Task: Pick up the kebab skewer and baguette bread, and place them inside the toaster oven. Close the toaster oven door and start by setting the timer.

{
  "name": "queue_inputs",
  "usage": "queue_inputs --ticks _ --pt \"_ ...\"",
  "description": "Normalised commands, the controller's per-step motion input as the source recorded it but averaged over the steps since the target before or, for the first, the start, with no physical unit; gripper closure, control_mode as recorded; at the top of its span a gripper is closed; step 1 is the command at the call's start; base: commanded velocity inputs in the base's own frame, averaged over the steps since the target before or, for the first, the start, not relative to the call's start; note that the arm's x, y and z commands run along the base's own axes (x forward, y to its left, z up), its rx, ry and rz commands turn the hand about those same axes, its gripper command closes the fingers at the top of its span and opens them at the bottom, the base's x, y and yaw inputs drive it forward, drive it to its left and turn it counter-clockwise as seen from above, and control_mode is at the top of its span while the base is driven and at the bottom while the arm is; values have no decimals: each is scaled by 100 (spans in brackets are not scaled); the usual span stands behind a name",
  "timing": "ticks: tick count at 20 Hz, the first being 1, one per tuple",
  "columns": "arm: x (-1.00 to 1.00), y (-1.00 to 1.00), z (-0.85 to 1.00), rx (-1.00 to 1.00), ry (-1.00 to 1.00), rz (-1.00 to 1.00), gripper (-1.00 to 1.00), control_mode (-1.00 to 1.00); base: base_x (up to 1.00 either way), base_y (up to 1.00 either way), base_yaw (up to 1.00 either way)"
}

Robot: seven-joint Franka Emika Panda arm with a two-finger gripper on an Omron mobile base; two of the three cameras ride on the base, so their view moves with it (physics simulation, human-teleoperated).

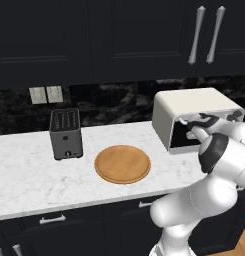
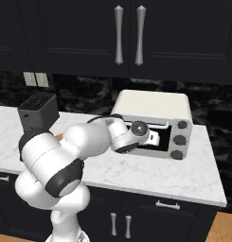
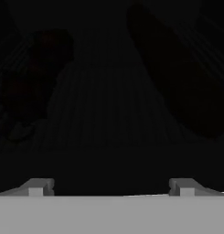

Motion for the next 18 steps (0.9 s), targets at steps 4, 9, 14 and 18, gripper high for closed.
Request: queue_inputs --ticks 4,9,14,18 --pt "-15 -1 61 0 4 0 -100 -100 0 0 0" --pt "-27 -3 63 0 5 0 -100 -100 0 0 0" --pt "-46 -15 52 0 10 0 -100 -100 0 0 0" --pt "-33 -43 38 0 11 0 -100 -100 0 0 0"
